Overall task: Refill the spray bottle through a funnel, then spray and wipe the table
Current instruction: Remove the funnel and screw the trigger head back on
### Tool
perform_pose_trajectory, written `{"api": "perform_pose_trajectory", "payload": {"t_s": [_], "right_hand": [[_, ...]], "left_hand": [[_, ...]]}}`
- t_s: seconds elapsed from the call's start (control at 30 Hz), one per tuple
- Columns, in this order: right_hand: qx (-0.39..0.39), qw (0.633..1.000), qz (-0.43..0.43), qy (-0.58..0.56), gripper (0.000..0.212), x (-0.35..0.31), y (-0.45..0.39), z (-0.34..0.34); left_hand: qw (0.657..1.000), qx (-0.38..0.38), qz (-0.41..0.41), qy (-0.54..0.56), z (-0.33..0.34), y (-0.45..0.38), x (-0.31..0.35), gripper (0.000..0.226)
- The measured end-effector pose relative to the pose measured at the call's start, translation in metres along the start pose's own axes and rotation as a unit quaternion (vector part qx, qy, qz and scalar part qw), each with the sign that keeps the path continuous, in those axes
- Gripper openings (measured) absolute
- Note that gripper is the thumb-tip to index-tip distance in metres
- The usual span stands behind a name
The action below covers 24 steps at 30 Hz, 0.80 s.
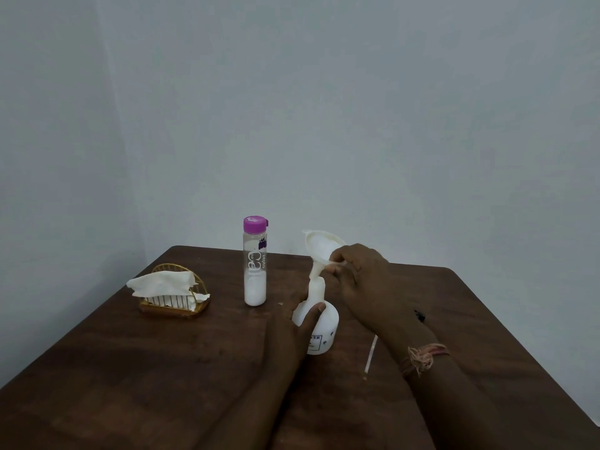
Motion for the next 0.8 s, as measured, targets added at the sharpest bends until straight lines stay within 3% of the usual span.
{"api": "perform_pose_trajectory", "payload": {"t_s": [0.2,0.33,0.43,0.57,0.67,0.8], "right_hand": [[-0.007,1.0,-0.008,0.023,0.001,0.003,0.0,0.004],[0.003,1.0,0.002,-0.006,0.005,0.013,0.003,0.008],[0.039,0.999,-0.009,-0.02,0.021,0.012,0.004,0.002],[-0.021,1.0,-0.011,0.013,0.016,0.012,0.001,0.016],[0.08,0.992,0.046,-0.081,0.008,0.024,-0.003,-0.007],[0.201,0.951,0.139,-0.19,0.012,0.064,-0.002,-0.036]], "left_hand": [[1.0,0.007,-0.013,-0.02,0.0,0.001,-0.006,0.063],[1.0,-0.007,-0.004,-0.002,-0.002,0.002,0.0,0.04],[1.0,-0.007,0.002,0.004,-0.003,0.002,0.001,0.034],[1.0,-0.009,0.0,0.006,-0.002,0.001,0.0,0.033],[1.0,-0.014,-0.005,0.01,-0.002,0.002,-0.002,0.032],[1.0,-0.014,-0.008,0.0,-0.001,0.001,-0.002,0.045]]}}
Point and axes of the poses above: each hand's wrist, its own y-axis away from the middle knuckle, its own z-axis out of the palm, x = y × z, the point moved 8 cm from there along -y, towards the middle knuckle, and after that the axes turned 11 degrees about -y, right-handed, at the moved point
